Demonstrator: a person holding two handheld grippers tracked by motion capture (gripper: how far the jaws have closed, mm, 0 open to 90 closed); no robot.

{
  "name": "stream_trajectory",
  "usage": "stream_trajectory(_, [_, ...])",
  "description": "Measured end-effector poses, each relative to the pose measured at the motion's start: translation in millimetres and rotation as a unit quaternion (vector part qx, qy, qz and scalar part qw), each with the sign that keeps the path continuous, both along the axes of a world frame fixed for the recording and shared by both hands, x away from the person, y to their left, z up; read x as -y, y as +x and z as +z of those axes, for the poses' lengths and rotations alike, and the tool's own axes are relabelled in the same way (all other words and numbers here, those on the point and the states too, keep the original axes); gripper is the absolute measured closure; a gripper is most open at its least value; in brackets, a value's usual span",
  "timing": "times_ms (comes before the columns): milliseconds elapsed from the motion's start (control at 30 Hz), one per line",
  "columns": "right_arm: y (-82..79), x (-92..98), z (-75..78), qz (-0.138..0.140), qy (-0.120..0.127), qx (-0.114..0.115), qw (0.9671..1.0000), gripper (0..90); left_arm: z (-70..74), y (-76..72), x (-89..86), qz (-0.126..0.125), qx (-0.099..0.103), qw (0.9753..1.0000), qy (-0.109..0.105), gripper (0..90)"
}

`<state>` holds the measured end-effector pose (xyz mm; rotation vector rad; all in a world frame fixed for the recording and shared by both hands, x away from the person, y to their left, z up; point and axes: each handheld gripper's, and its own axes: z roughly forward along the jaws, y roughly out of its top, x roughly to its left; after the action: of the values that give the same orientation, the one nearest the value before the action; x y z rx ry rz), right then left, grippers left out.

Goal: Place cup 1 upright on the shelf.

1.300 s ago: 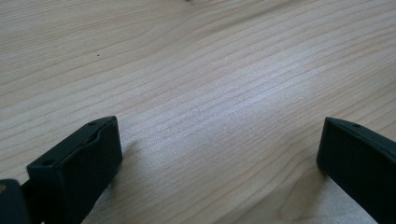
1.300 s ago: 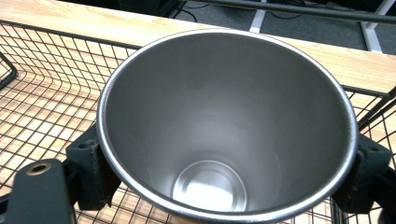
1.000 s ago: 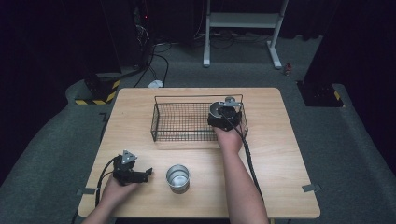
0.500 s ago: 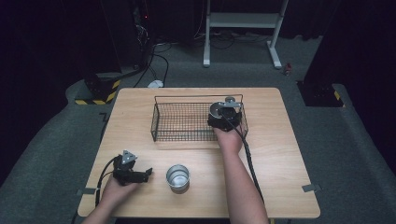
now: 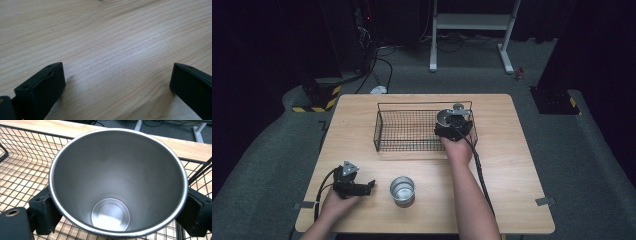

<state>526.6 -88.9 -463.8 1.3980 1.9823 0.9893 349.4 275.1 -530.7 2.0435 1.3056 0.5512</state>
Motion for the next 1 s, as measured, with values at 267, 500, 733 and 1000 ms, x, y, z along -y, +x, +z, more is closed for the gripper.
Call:
stream_trajectory(267, [-6.7, 3.7, 3.3, 0.001, 0.006, 0.006, 1.0000, 9.0, 0.0, -0.4, 0.2, -0.001, 0.000, 1.0000, 0.000, 0.5])
stream_trajectory(500, [-14.5, 6.5, 4.2, 0.003, -0.002, 0.015, 0.9999, 8.9, -0.1, -0.4, 0.3, 0.000, 0.001, 1.0000, 0.000, 0.5])
stream_trajectory(733, [-21.8, 7.8, 8.0, 0.004, 0.005, 0.019, 0.9998, 9.0, -0.1, -0.3, 0.4, 0.000, 0.001, 1.0000, 0.000, 0.5])
stream_trajectory(1000, [-29.7, 12.5, 9.7, 0.002, 0.004, 0.022, 0.9997, 9.0, -0.1, -0.3, 0.4, 0.000, 0.001, 1.0000, 0.000, 0.5])
